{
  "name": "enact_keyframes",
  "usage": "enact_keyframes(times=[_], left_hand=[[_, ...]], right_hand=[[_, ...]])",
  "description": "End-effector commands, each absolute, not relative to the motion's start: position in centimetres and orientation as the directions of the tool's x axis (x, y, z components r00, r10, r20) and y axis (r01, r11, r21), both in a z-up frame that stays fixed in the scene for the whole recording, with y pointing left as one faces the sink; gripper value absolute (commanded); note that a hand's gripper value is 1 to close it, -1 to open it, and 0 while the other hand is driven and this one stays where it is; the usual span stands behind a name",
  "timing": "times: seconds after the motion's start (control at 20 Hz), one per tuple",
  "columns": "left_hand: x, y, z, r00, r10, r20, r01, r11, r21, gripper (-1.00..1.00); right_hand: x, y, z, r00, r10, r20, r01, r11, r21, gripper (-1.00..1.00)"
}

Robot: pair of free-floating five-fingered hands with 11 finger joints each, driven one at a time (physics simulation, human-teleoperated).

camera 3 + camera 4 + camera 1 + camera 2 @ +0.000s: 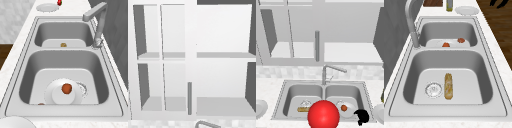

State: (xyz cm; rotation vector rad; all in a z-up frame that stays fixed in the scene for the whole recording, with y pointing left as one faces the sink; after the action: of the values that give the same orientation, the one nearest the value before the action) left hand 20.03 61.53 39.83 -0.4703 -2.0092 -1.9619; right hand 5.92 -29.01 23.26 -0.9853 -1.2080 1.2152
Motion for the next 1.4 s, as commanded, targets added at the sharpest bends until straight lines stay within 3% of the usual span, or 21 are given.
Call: enact_keyframes(times=[0.0, 0.55, 1.35], left_hand=[[23.1, 62.3, 37.5, -0.898, 0.070, 0.435, 0.436, -0.007, 0.900, -1.00], [29.5, 63.1, 29.7, -0.890, 0.099, 0.445, 0.442, -0.057, 0.895, -1.00], [30.0, 69.4, 26.1, -0.896, 0.102, 0.433, 0.431, -0.034, 0.902, -1.00]], right_hand=[[5.9, -29.0, 23.3, -0.048, 0.990, 0.134, -0.140, 0.126, -0.982, 0.00], [5.9, -29.0, 23.3, -0.048, 0.990, 0.134, -0.140, 0.126, -0.982, 0.00], [5.9, -29.0, 23.3, -0.048, 0.990, 0.134, -0.140, 0.126, -0.982, 0.00]])
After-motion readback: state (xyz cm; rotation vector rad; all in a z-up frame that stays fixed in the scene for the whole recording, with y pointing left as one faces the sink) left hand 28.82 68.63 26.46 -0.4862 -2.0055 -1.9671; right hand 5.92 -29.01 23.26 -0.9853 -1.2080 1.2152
